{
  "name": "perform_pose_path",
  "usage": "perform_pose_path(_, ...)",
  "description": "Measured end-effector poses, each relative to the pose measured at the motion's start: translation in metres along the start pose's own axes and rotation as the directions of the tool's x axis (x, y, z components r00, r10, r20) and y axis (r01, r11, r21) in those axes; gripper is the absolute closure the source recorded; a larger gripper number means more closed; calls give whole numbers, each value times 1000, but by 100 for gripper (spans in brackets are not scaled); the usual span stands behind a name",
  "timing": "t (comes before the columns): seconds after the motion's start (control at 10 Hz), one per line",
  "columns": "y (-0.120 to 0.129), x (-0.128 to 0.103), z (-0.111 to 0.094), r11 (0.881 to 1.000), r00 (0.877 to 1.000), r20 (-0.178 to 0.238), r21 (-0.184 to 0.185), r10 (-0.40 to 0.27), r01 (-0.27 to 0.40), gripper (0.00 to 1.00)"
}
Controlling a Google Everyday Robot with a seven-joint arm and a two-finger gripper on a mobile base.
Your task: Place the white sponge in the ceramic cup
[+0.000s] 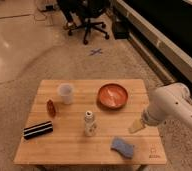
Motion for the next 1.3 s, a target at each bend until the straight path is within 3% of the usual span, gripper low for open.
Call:
perform_pose_path(0.3, -38, -15, 33, 986, 987, -18, 42, -161, 161, 20)
perform_pose_path(0.7, -57, -12, 69, 948, 948, -47, 34, -315, 316, 20)
perform_pose_path(0.8, -62, -12, 80, 935, 934, -55, 22, -353, 355, 20)
perform_pose_path(1.1, -68, -13, 100, 914, 911, -67, -19, -407, 406, 20)
perform_pose_path(1.3, -68, -11, 111, 907, 904, -70, -46, -421, 418, 20)
